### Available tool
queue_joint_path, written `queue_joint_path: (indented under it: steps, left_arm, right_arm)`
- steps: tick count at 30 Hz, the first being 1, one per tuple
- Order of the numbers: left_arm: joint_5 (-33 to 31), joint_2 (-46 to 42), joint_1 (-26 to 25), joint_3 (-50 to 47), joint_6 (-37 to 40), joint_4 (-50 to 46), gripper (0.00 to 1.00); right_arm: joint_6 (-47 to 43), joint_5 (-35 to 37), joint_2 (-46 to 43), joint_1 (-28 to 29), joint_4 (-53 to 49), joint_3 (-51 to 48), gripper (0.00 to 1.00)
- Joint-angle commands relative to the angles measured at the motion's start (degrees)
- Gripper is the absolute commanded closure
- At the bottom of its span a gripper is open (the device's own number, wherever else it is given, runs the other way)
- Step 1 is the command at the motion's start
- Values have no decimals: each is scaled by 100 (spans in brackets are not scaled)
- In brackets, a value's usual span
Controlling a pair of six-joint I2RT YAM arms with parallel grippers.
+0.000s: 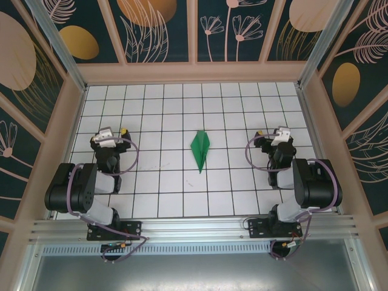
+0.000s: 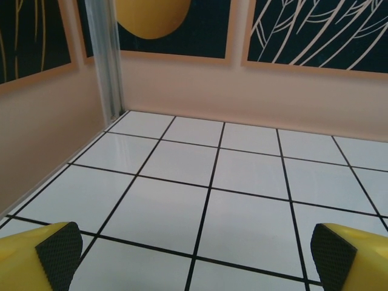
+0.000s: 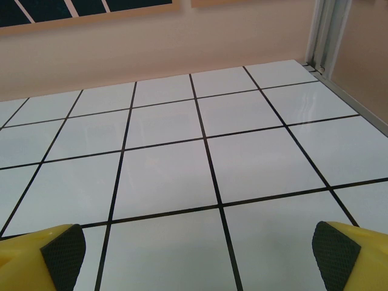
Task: Fold a paper plane with a square sheet of paper (pick it up from the middle)
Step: Reset both arms
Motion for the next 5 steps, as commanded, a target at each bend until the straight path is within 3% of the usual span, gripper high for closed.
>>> queue_joint_path:
  steps: [1, 5]
  left_arm:
    - [286, 26, 25, 152, 36, -93, 1]
    - [287, -6, 27, 71, 62, 21, 1]
  right_arm:
    - [65, -113, 42, -46, 318, 56, 1]
    - [69, -113, 34, -45, 319, 52, 1]
